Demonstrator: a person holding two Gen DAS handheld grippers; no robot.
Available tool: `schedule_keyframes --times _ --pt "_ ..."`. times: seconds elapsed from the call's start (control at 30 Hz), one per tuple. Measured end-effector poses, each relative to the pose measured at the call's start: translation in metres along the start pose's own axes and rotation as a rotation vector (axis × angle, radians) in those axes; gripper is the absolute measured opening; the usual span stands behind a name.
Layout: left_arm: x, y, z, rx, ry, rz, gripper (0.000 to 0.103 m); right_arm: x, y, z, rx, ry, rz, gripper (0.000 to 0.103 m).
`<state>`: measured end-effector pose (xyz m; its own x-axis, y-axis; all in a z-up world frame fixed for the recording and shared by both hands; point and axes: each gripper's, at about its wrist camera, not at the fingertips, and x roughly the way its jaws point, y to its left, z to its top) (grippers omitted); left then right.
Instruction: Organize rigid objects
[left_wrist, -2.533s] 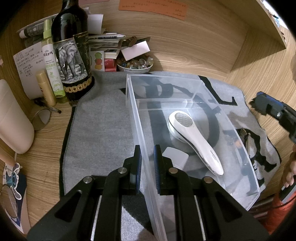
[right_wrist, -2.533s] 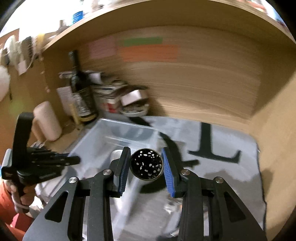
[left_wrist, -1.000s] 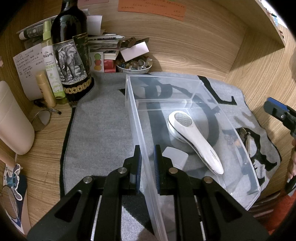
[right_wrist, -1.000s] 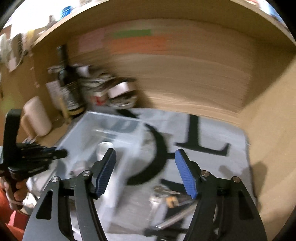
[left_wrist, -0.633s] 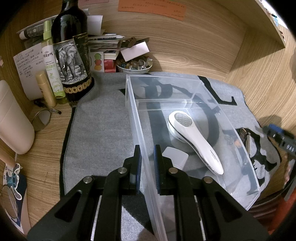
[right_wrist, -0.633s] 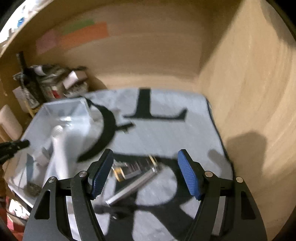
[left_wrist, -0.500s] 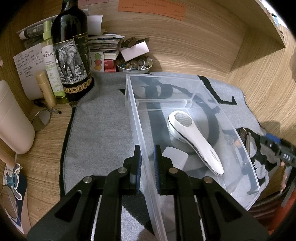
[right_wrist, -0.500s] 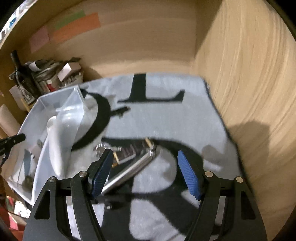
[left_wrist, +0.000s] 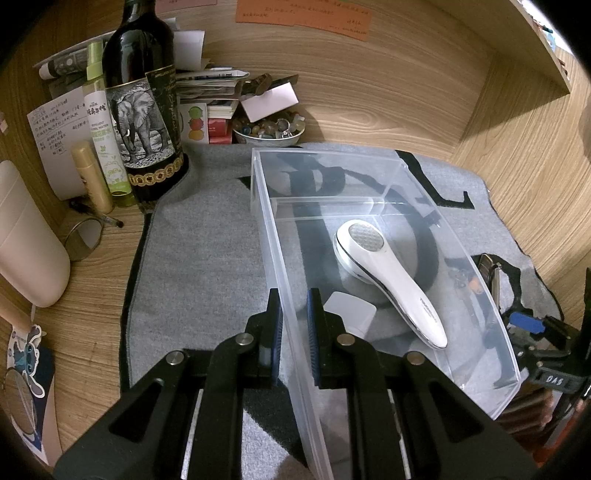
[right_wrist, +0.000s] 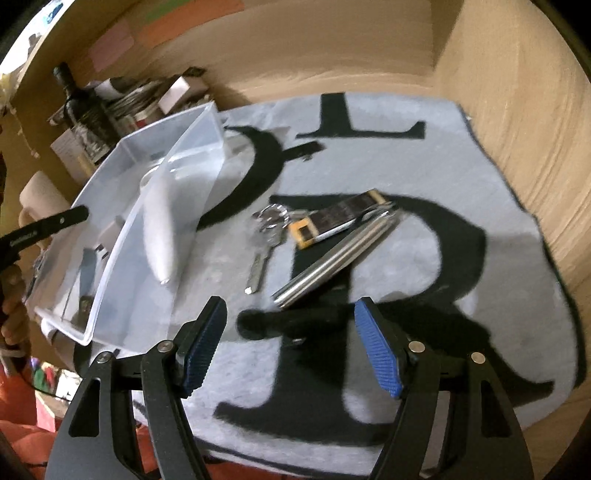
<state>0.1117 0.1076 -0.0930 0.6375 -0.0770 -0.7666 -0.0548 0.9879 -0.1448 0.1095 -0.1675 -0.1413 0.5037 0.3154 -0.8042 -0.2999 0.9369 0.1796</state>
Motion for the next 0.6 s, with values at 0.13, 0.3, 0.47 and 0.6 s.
schedule_keyframes --times 0.13,0.3,0.47,0.6 --pt "0.0 0.0 0.0 -0.001 0.0 0.0 0.012 0.011 0.003 -0.002 -0.017 0.02 -0.024 0.066" --pt "0.0 0.0 0.0 -0.002 -0.001 -0.001 0.012 0.001 0.003 0.001 -0.021 -0.016 -0.033 0.058" --pt "0.0 0.0 0.0 -0.002 -0.001 0.0 0.012 -0.018 0.007 0.014 -0.048 -0.083 -0.049 0.058" --pt "0.0 0.0 0.0 -0.001 -0.001 0.0 0.012 -0.033 0.014 0.031 -0.08 -0.151 -0.049 0.058"
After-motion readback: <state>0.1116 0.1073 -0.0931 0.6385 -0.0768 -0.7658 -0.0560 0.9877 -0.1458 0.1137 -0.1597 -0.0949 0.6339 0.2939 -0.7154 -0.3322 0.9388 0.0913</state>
